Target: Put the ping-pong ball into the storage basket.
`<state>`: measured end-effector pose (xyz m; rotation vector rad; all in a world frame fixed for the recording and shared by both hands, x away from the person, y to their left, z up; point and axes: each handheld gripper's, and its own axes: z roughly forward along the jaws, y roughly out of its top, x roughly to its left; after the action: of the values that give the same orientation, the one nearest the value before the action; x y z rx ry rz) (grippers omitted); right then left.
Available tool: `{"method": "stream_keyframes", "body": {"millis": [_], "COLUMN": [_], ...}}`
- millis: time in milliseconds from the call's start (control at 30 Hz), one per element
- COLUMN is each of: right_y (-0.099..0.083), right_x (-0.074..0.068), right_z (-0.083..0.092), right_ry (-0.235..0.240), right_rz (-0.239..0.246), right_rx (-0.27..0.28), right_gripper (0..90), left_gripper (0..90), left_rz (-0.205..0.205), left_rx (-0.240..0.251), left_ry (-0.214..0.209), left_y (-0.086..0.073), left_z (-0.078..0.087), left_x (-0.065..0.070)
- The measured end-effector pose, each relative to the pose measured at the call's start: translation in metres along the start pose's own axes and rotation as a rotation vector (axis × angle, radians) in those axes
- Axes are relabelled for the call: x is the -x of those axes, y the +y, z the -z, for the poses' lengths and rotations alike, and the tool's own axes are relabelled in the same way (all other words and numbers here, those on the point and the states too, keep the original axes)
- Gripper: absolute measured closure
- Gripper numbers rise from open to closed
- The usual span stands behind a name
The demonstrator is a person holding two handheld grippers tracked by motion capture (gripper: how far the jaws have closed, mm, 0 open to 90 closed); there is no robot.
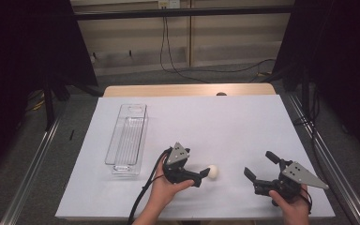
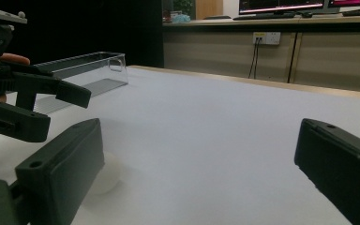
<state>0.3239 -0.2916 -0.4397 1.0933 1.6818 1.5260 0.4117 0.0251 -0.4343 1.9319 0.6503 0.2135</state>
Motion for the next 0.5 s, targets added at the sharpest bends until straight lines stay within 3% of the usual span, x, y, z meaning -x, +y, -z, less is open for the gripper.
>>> {"method": "stream_keyframes", "body": {"millis": [233, 500], "right_y": [0.0001, 0.0001], "right_x": [0.0007, 0.0005], "right_z": [0.0011, 0.0008], "right_ry": [-0.002, 0.0], "right_rz": [0.009, 0.009], "right_rx": [-0.002, -0.003], "right_gripper": [1.2, 1.2], "left_gripper": [2.4, 2.7], "left_rz": [-0.007, -0.015], "left_rx": [-0.046, -0.051], "left_ry": [-0.013, -0.009], "left_y": [-0.0016, -0.0008], "left_z": [-0.0073, -0.0103], "left_x": [0.0007, 0.0019]}}
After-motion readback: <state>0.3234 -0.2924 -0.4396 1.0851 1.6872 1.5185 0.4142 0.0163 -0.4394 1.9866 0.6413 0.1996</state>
